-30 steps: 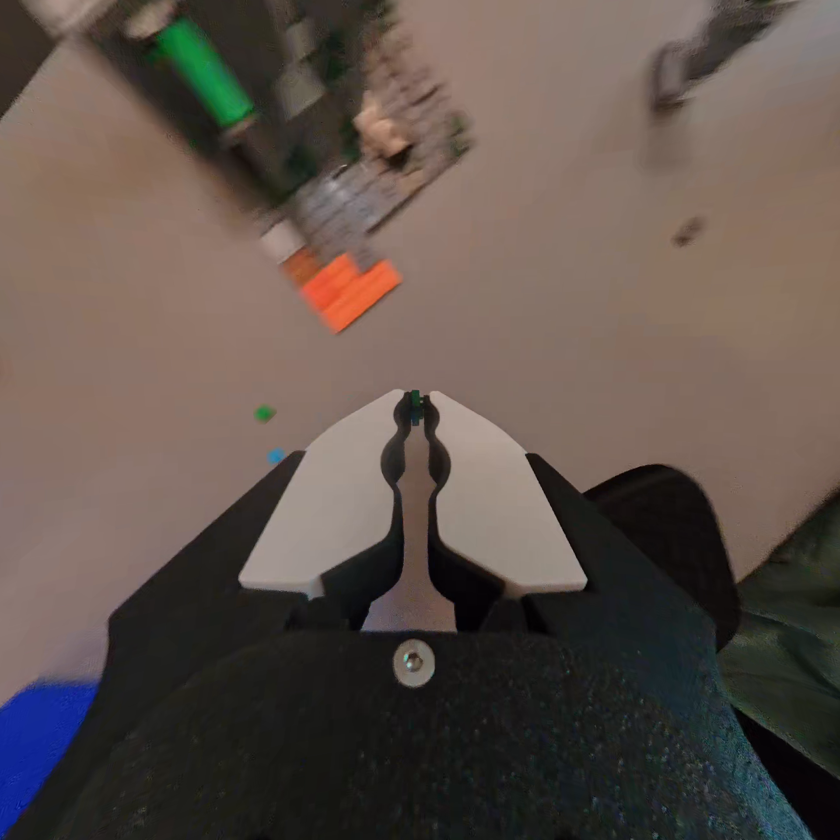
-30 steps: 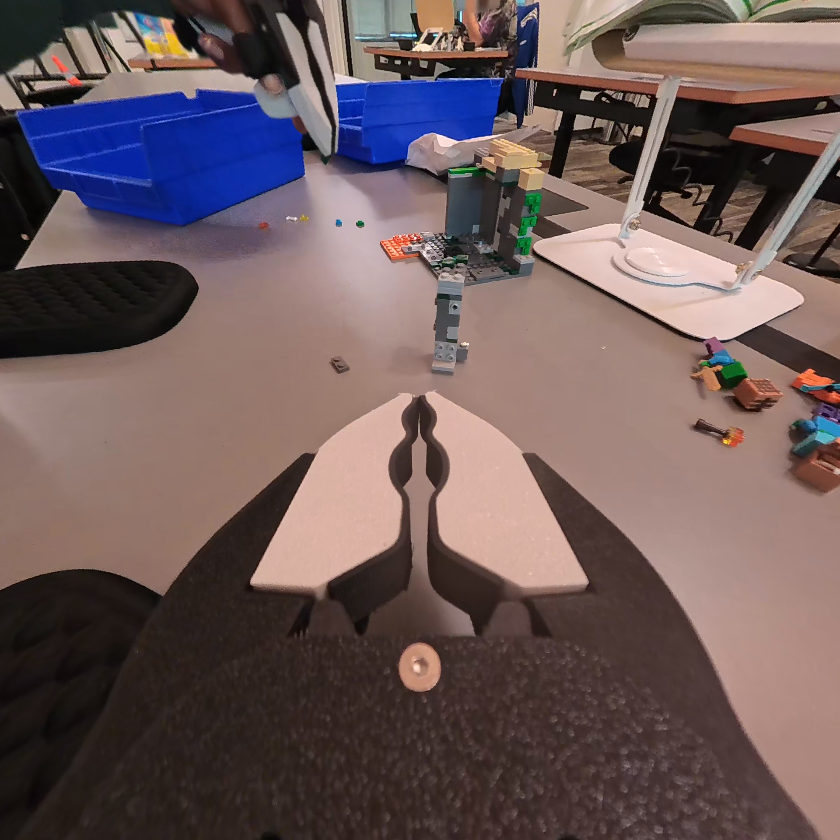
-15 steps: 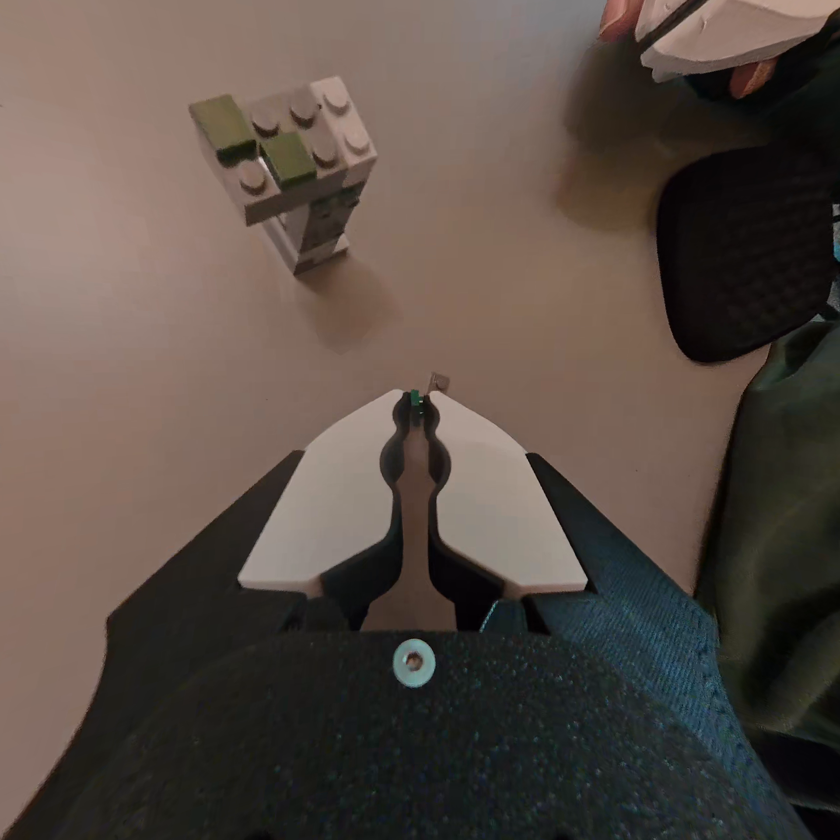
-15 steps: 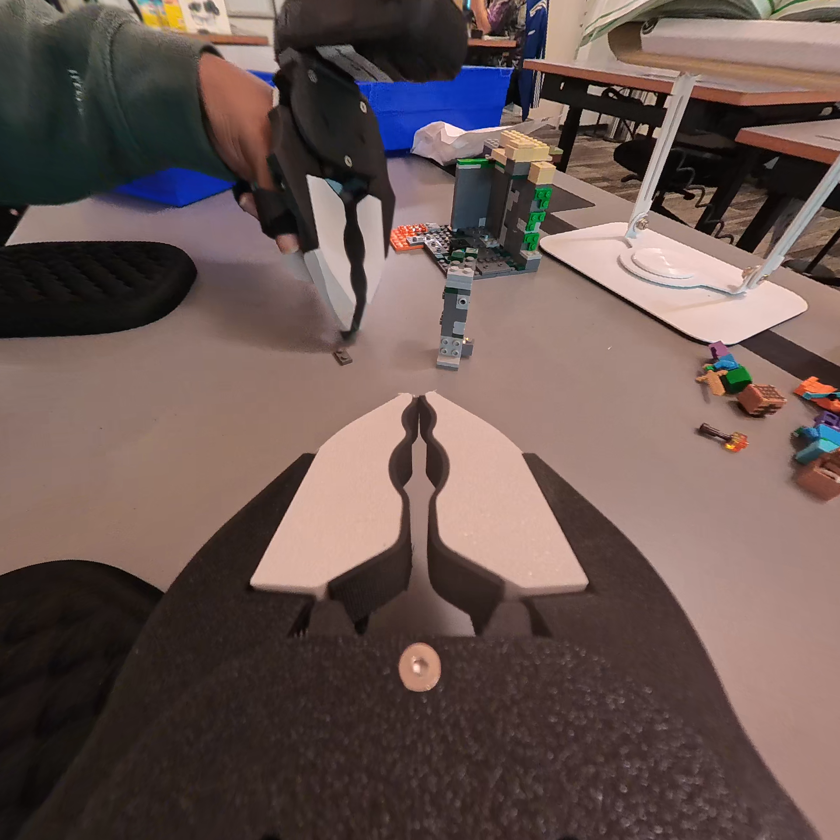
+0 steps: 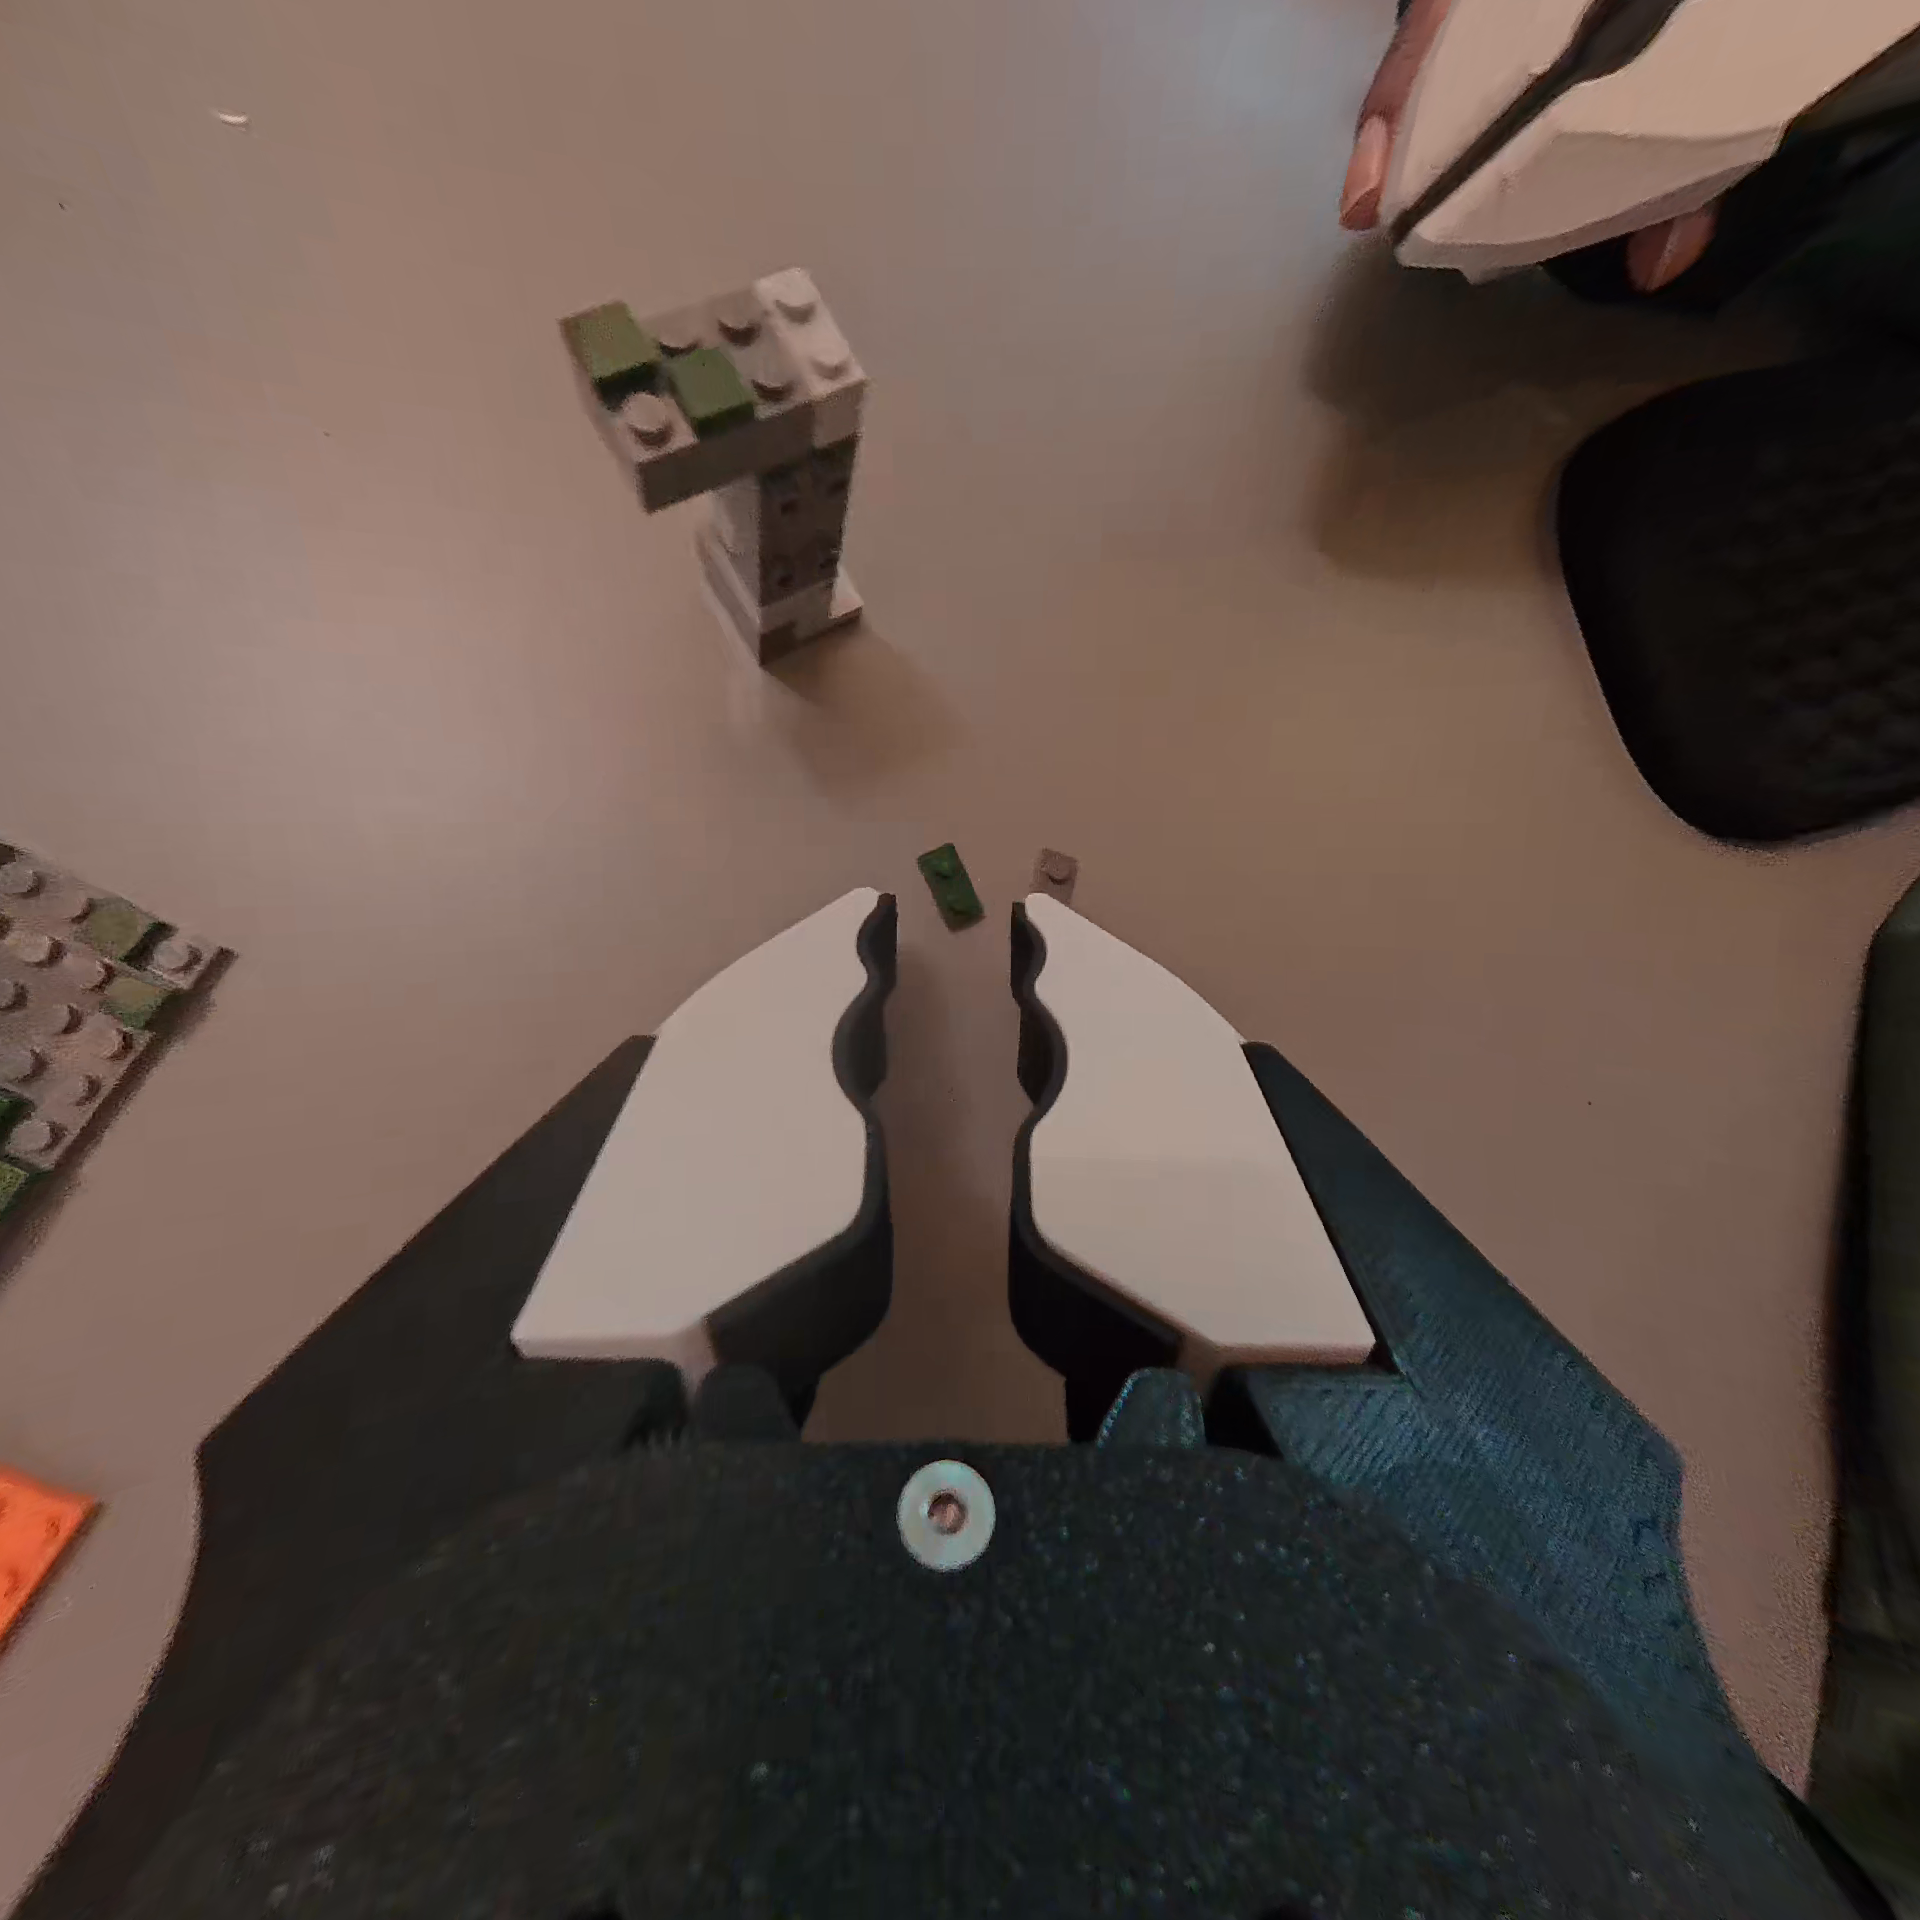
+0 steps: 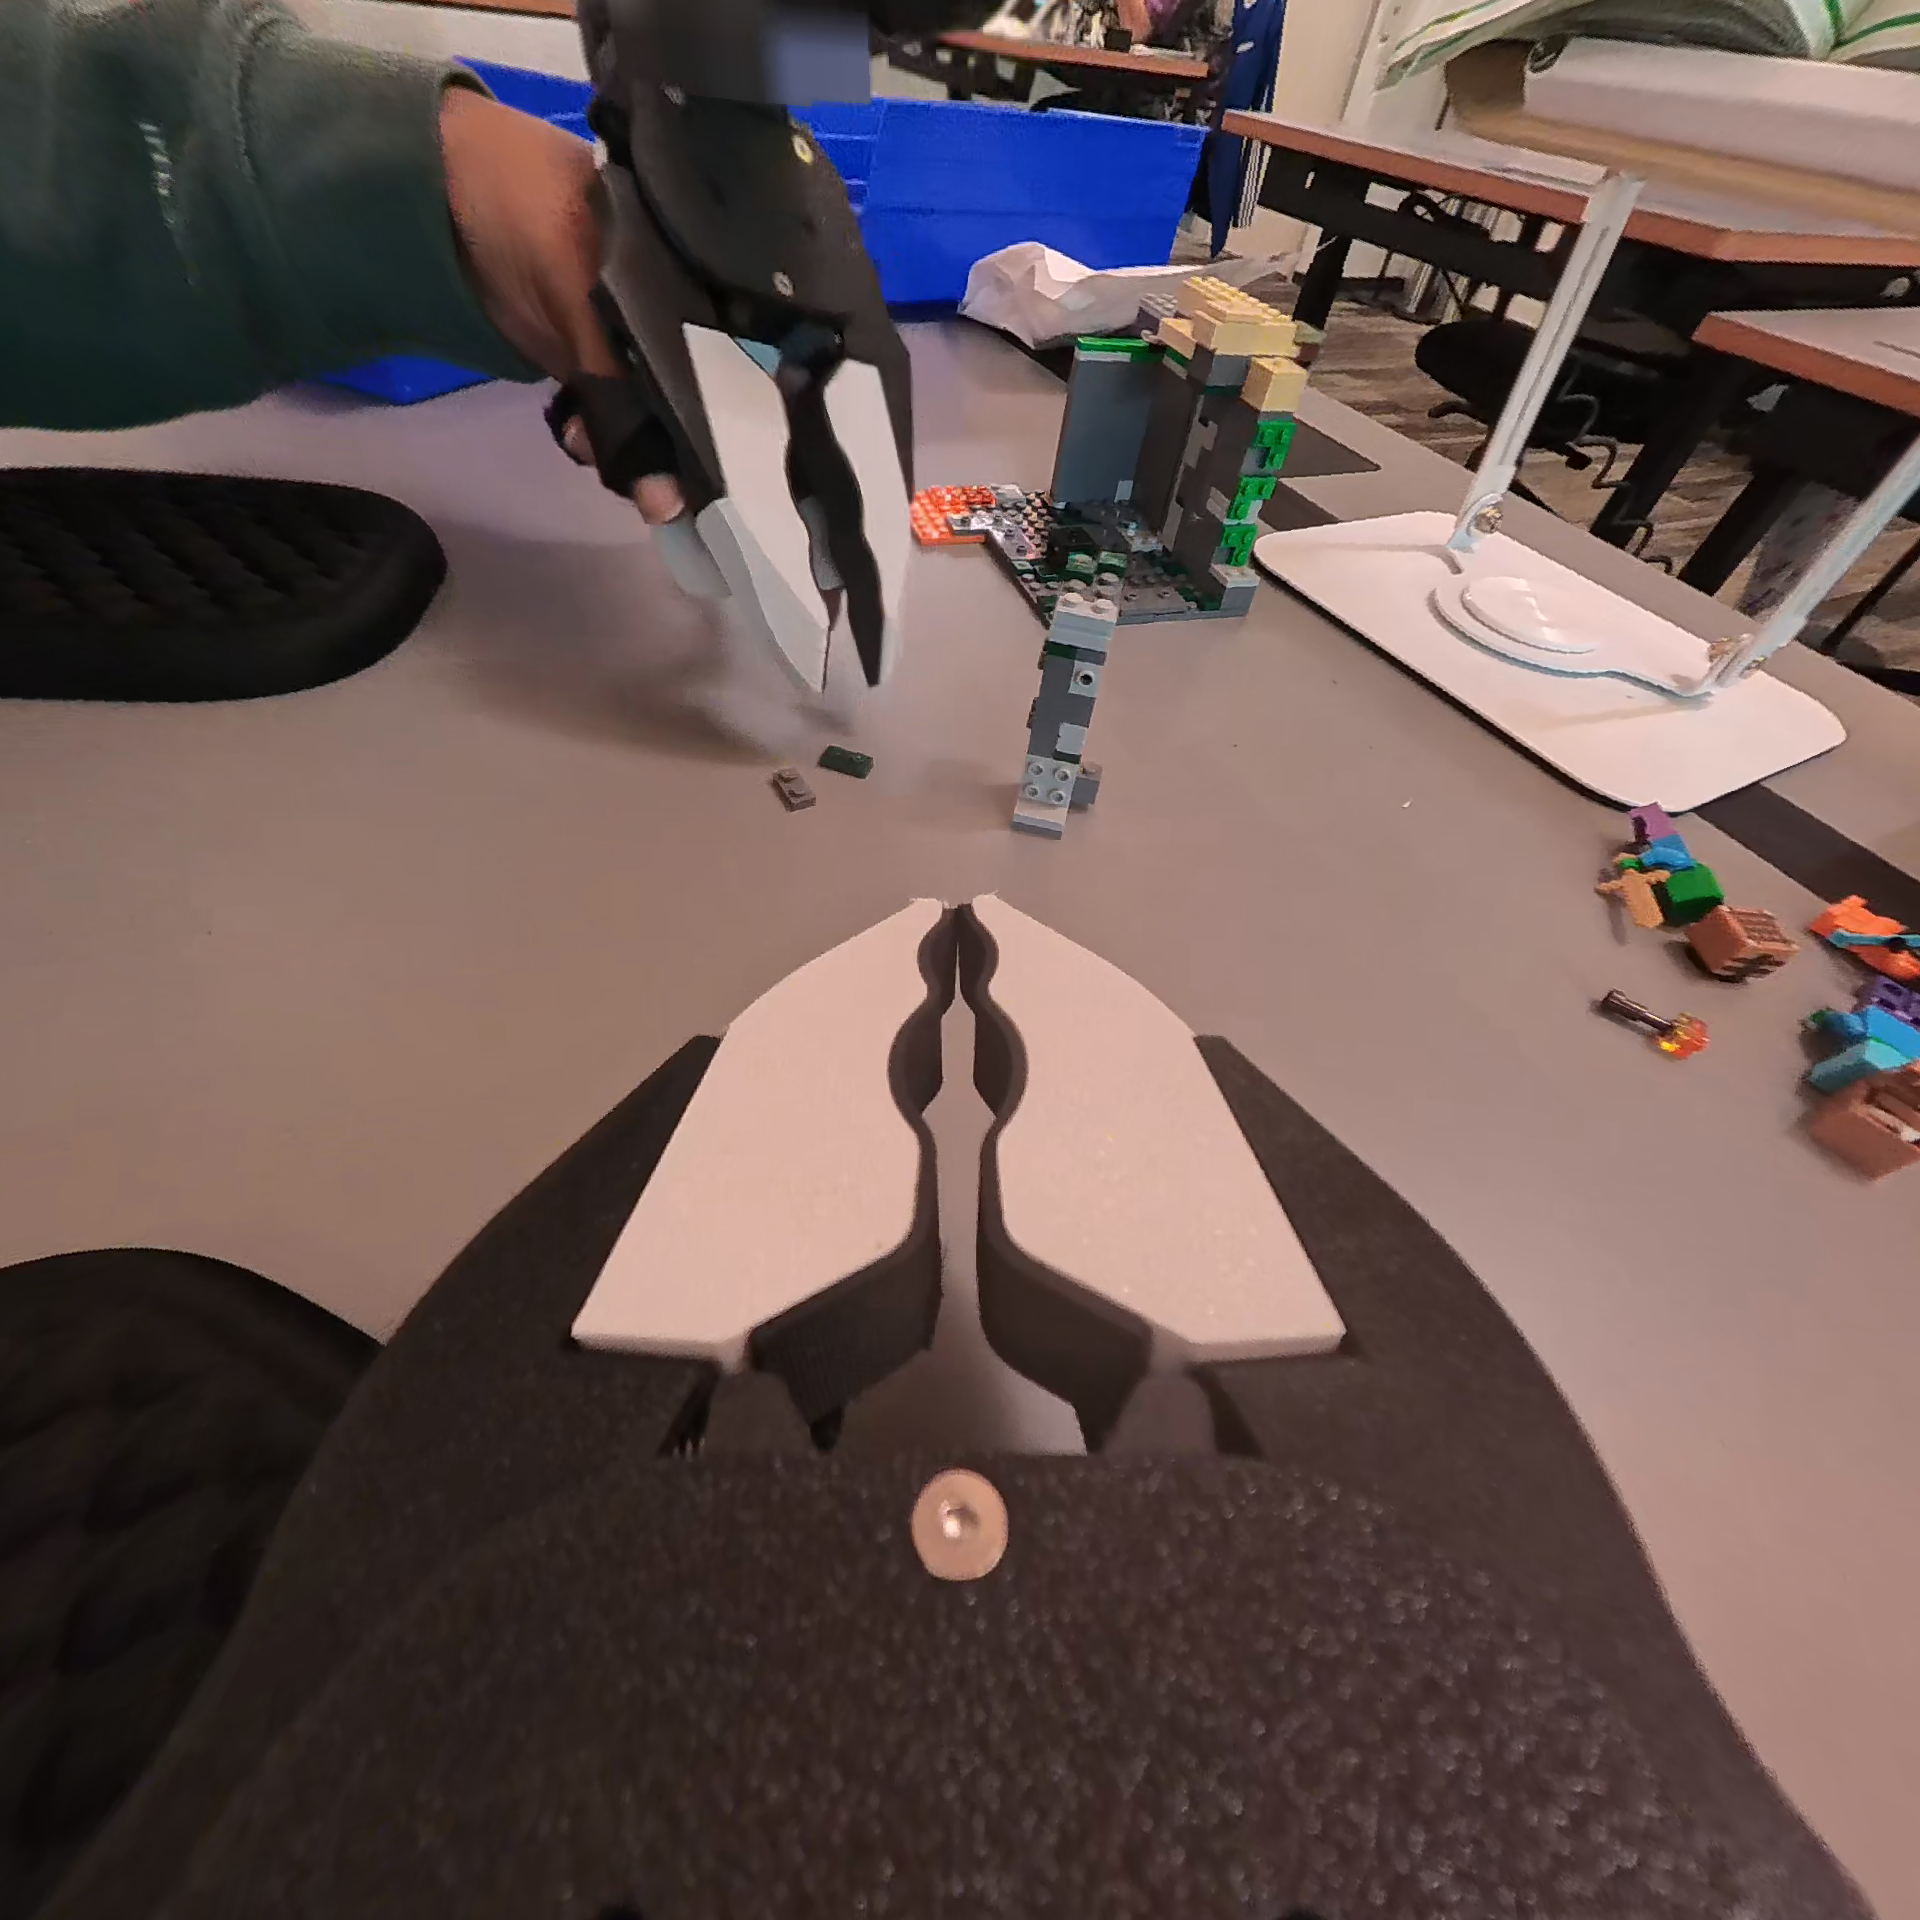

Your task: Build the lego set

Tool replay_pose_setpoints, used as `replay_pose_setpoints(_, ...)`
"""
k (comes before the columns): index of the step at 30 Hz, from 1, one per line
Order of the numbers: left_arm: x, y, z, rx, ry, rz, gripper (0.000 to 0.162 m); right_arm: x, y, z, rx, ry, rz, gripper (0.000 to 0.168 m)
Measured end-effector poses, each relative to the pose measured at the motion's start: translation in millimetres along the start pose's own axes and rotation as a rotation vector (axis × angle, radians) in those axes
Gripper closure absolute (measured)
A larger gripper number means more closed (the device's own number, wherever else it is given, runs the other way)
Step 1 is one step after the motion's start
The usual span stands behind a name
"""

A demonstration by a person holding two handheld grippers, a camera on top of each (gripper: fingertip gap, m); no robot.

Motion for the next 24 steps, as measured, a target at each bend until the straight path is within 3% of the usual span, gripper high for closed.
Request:
replay_pose_setpoints(11,-23,13,-8,-0.076,0.063,0.154,0.115,-31,1,9,-0.008,-0.020,-0.008,0.168)
replay_pose_setpoints(24,-27,24,-10,-0.208,0.042,0.067,0.138,-55,41,16,-0.088,0.011,-0.023,0.168)
Point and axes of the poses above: each gripper's, where its closed fingertips meet, x back along the fingers, z out of its top, y = z × x across the jaws, the point moved 4 cm from there along x, back along the fingers, and after that the axes turned 4 degrees about x, right-handed, at the moved point
